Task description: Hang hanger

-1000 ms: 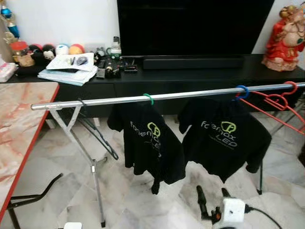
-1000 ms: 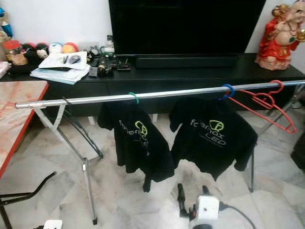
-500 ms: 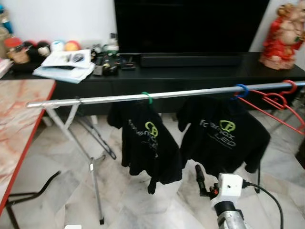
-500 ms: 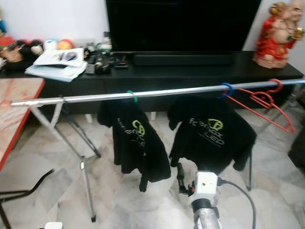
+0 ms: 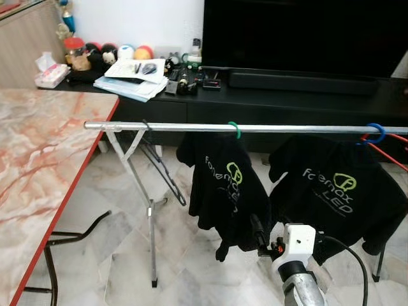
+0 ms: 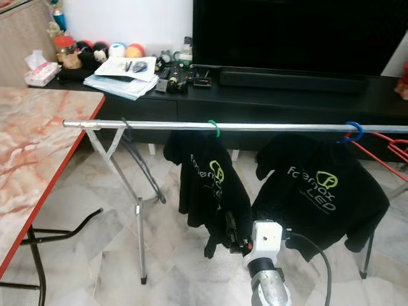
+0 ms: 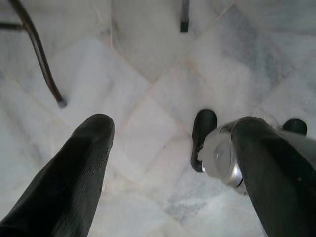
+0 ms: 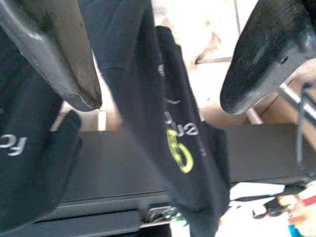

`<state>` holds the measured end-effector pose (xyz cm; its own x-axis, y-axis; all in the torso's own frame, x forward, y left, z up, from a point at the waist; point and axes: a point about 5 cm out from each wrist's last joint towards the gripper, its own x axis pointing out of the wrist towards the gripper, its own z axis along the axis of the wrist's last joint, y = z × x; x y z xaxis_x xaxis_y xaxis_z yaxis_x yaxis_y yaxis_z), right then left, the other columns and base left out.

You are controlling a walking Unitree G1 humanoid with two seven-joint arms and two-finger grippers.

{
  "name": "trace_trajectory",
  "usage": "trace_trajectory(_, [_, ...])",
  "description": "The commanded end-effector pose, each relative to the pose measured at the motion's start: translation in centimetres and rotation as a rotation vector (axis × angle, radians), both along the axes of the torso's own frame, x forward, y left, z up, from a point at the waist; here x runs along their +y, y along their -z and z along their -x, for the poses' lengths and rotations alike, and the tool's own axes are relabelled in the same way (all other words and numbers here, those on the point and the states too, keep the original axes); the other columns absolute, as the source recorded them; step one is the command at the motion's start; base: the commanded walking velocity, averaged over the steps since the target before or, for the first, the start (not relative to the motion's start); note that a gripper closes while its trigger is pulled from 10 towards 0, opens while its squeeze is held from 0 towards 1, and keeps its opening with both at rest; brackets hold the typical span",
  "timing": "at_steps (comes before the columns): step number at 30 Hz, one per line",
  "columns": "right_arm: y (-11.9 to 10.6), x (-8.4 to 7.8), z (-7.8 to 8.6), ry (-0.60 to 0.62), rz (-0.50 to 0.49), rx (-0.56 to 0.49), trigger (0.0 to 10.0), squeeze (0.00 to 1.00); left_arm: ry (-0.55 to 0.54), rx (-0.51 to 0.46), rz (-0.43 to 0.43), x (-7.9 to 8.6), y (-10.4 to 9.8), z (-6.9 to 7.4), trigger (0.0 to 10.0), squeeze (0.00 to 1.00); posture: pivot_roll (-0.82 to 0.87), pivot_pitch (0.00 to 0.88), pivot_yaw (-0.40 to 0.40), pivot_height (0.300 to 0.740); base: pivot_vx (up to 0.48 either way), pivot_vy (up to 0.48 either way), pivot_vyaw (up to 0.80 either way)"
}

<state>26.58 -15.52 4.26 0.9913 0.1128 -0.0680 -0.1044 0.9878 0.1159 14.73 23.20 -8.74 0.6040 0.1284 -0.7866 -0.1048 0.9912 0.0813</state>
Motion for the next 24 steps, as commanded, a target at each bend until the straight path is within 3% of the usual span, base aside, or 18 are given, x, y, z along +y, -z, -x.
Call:
trace_trajectory(1, [-0.1,-0.2,0.2,0.006,0.008,0.002,10.0,0.0,0.005,0.038,0.003,0.0,0.3,0.8,10.0,0.0,-0.05,0.054,-0.011,0.74,0.255,0.0,0.0])
trace_trajectory(4, [-0.3,-0.2,0.2,-0.007,0.027,-0.012,10.0,0.0,0.013,0.038,0.006,-0.1,0.3,0.7,10.0,0.0,-0.06,0.046,-0.018,0.74,0.265,0.0,0.0])
trace_trajectory(10, [-0.7,-0.2,0.1,-0.034,0.039,-0.023,10.0,0.0,0.011,0.031,0.011,-0.2,0.3,0.6,10.0,0.0,-0.05,0.044,-0.025,0.74,0.301,0.0,0.8])
trace_trajectory(19, [-1.5,0.1,-0.3,-0.029,0.017,-0.049,10.0,0.0,0.02,0.027,0.014,-0.5,0.4,0.8,10.0,0.0,-0.05,0.058,-0.033,0.74,0.302,0.0,0.0])
trace_trajectory(24, [-1.7,-0.1,-0.2,-0.013,0.03,-0.057,10.0,0.0,0.019,0.038,0.033,-0.6,0.6,1.2,10.0,0.0,-0.05,0.057,-0.034,0.74,0.0,0.0,0.0])
